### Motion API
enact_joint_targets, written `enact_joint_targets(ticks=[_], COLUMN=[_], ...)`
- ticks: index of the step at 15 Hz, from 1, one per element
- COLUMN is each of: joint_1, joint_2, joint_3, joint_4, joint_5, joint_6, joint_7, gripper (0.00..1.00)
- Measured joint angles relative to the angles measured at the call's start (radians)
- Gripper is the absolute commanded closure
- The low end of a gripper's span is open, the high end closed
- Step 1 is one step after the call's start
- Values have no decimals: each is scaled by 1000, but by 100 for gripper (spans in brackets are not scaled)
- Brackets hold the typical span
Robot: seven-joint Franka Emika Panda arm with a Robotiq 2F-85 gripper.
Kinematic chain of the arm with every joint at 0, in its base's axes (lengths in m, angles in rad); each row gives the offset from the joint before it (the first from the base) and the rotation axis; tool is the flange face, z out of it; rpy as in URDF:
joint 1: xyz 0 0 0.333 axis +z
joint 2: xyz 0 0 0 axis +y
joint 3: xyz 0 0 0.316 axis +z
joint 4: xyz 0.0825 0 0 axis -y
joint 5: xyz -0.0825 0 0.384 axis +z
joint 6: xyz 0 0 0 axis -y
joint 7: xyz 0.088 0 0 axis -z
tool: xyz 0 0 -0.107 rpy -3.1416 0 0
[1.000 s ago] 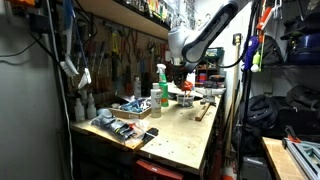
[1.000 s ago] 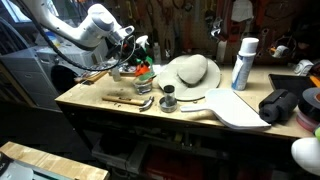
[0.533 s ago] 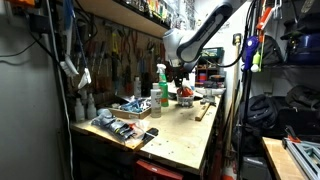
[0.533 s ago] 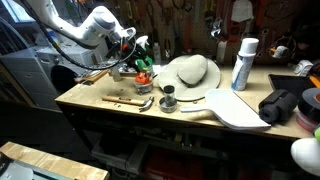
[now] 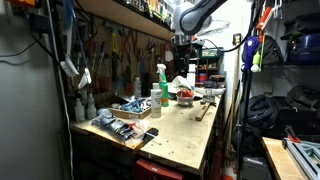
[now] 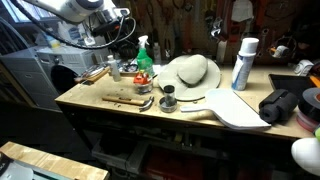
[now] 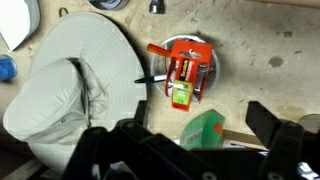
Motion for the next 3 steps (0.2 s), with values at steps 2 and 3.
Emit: enact_joint_targets(ticks=[2, 3], joint_1=[-12, -14], joint_2=[-98, -141], joint_3=[-9, -19], joint_4=[-33, -43], joint_5=[93, 140], joint_6=[-31, -55], joint_7=[-154, -233], gripper=[0, 0])
